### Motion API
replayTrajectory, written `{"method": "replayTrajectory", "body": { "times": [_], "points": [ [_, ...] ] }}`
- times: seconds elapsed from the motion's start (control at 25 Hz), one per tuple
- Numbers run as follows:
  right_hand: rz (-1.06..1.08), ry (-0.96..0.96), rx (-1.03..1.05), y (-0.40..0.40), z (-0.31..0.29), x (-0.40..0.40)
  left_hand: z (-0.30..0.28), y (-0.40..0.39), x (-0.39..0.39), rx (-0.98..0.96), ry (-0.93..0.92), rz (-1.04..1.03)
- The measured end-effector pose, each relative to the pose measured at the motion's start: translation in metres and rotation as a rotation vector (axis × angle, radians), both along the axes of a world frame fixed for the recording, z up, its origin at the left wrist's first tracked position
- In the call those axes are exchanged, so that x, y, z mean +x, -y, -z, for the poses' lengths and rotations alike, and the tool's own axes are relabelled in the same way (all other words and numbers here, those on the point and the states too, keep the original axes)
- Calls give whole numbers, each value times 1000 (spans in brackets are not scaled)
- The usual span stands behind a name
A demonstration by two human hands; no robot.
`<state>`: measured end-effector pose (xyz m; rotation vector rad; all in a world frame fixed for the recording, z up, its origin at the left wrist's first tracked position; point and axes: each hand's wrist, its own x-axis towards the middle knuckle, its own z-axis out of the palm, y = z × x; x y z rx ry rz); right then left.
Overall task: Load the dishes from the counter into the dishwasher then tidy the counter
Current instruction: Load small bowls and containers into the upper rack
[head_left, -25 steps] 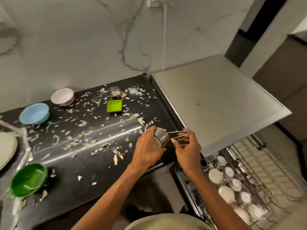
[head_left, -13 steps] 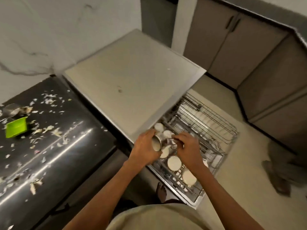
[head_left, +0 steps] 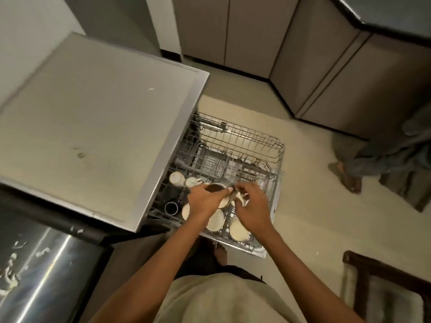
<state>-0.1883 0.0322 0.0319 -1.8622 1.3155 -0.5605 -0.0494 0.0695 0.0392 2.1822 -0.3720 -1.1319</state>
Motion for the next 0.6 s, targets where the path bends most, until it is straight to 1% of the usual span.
{"method": "replayTrajectory", "body": {
  "times": [0.08,0.2,0.36,0.48,0.6],
  "points": [
    [-33,-30,53,-2,8,3,11,18,-2,44,-30,-3],
    [-13,-98,98,7,19,15,25,40,-1,78,-65,11],
    [13,-277,27,20,41,30,44,62,2,137,-141,70],
    [57,-340,28,26,54,37,55,75,5,198,-200,119],
    [27,-396,39,32,70,37,74,86,4,255,-195,157]
  ]
}}
